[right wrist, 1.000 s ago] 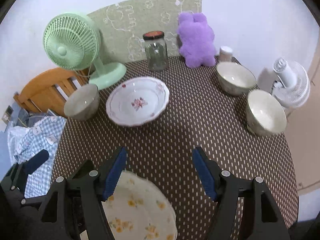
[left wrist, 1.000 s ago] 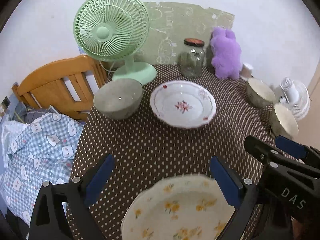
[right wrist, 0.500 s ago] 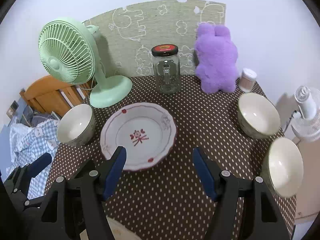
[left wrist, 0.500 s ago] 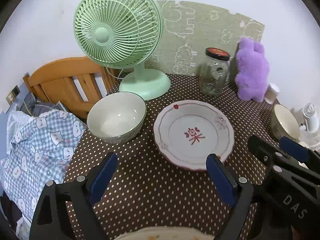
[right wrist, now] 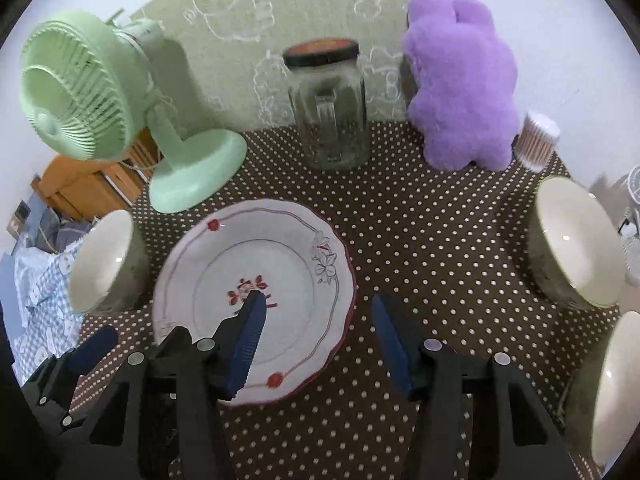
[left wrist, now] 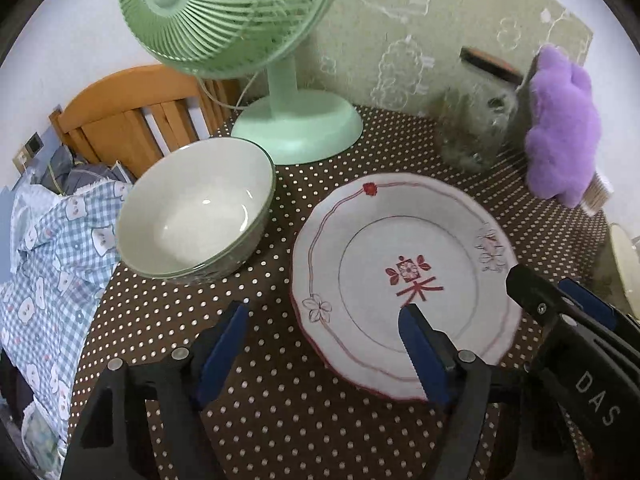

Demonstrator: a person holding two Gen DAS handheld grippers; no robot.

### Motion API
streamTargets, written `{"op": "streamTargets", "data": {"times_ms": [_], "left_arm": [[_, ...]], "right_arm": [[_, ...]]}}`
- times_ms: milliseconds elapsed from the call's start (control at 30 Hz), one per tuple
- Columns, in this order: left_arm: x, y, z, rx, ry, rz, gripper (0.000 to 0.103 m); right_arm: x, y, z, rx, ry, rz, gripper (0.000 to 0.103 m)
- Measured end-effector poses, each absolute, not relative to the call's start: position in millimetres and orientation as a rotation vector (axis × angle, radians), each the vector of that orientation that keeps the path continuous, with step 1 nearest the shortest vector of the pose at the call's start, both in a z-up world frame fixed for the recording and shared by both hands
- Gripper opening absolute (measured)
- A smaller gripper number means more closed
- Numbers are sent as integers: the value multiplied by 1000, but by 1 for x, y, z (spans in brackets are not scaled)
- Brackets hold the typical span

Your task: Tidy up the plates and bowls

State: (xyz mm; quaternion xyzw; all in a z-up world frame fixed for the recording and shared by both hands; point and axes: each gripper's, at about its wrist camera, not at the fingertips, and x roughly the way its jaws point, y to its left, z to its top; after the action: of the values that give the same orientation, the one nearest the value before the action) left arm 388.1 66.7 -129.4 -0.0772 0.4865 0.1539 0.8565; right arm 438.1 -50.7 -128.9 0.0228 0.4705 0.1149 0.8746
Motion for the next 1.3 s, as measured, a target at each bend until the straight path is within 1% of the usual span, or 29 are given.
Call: {"op": "streamTargets", "data": {"times_ms": [100, 267, 300, 367, 400, 433, 500, 567, 600, 733, 967, 1300], "left_arm": [[395, 67, -142, -151, 1044, 330, 77], [402, 72, -154, -159, 1056, 348, 73], [404, 72, -157, -160, 1060, 341, 70], [407, 69, -160, -157, 1066, 320, 68], [408, 69, -162, -155, 1069, 317, 65], [409, 67, -164, -152, 1075, 310, 59], [410, 66, -164, -153, 1079, 298, 57], [411, 65, -164, -151, 1080, 301, 56], [410, 64, -163, -155, 1079, 304, 54], [411, 66, -161, -160, 1084, 318, 50], [410, 62, -162, -162, 1120, 283, 49], [387, 28, -159, -109, 1172, 175, 48]], "right_arm": [[450, -50, -145, 63, 1014, 235, 59], [459, -45, -167, 56, 1055, 242, 51], [460, -45, -169, 61, 1057, 250, 48], [462, -45, -174, 57, 1063, 248, 45], [463, -43, -176, 51, 1064, 247, 43], [465, -42, -178, 47, 1068, 249, 39], [468, -38, -182, 40, 1077, 249, 38], [469, -37, -183, 37, 1080, 245, 37], [470, -36, -184, 34, 1081, 243, 34], [471, -36, -185, 26, 1091, 234, 32], [461, -49, -179, 40, 1112, 205, 31], [430, -84, -173, 58, 1146, 134, 31]]}}
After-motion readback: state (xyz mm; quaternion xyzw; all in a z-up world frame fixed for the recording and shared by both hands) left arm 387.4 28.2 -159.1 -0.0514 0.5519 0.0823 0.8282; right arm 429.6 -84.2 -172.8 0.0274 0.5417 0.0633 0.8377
